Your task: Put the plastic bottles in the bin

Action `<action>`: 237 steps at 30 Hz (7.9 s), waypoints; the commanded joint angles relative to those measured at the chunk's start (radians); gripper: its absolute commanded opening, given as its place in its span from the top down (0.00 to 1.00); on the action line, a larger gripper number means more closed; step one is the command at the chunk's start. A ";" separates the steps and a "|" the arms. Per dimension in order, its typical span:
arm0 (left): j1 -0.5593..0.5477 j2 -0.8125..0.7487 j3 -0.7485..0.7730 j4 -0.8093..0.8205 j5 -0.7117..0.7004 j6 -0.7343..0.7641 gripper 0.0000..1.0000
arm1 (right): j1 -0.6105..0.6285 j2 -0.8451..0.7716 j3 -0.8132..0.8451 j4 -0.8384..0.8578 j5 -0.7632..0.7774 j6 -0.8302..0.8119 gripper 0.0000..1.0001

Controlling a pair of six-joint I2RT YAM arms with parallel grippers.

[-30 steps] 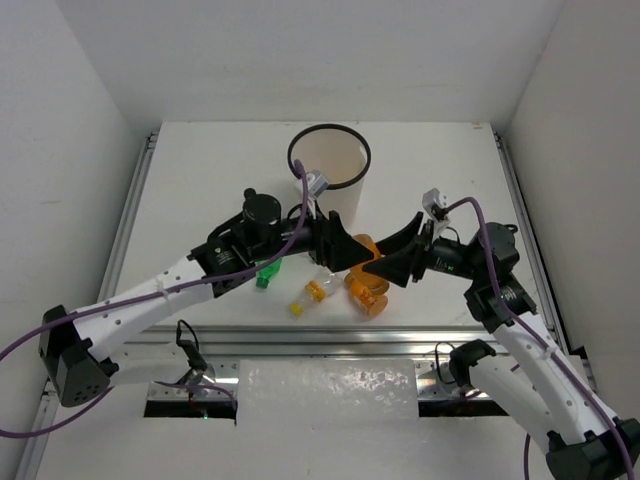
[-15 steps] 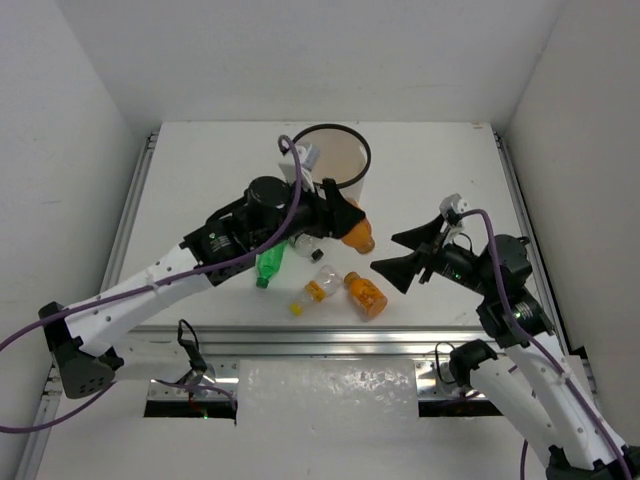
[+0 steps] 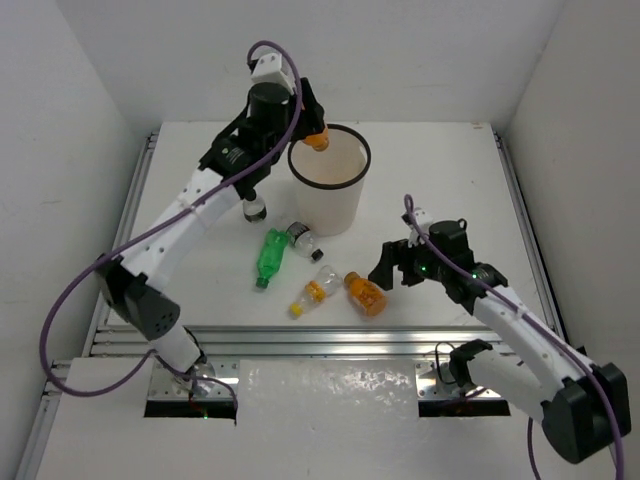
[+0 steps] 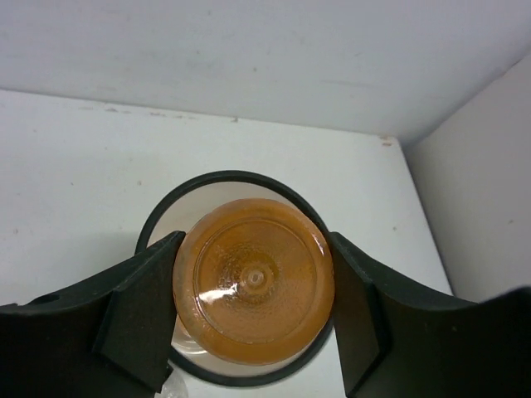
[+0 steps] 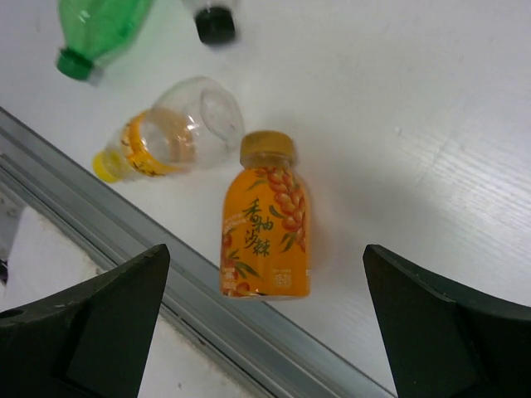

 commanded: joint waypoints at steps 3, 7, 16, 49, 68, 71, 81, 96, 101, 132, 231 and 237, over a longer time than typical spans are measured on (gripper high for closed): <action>0.058 0.146 0.145 -0.047 0.142 0.019 0.27 | 0.091 0.196 0.074 -0.011 0.035 -0.036 0.01; 0.062 0.219 0.244 -0.089 0.166 0.021 0.10 | 0.172 0.299 0.105 -0.048 0.090 -0.030 0.02; 0.018 -0.200 -0.178 0.069 0.261 -0.040 0.00 | 0.203 0.389 0.009 0.082 0.155 0.001 0.54; -0.321 -0.408 -0.696 0.328 0.537 -0.119 1.00 | 0.202 -0.530 -0.140 0.370 -0.131 0.107 0.01; 0.025 0.151 0.110 -0.072 0.082 0.021 0.00 | 0.250 -0.238 -0.269 0.155 0.346 0.636 0.01; 0.025 0.089 0.055 -0.058 0.071 0.003 0.00 | 0.396 -0.086 -0.257 0.231 0.535 0.769 0.01; 0.022 -0.454 -0.394 -0.100 0.008 -0.022 0.00 | 0.818 0.476 0.205 -0.066 1.011 1.174 0.01; 0.024 -0.802 -0.712 -0.189 0.033 -0.004 0.00 | 0.806 0.962 0.578 -0.343 1.020 1.411 0.13; 0.025 -0.819 -0.807 -0.117 0.206 -0.004 0.00 | 0.824 0.728 0.278 0.082 1.132 1.108 0.65; -0.292 -0.458 -0.792 0.410 0.512 -0.143 1.00 | 0.844 -0.421 -0.192 0.465 0.764 -0.043 0.01; 0.085 -0.282 -0.003 -0.282 0.149 -0.019 0.00 | 0.610 0.311 0.031 0.521 0.652 -0.065 0.01; 0.087 -0.728 -0.478 -0.176 0.106 0.027 0.00 | 0.533 0.623 0.149 0.673 0.598 -0.107 0.12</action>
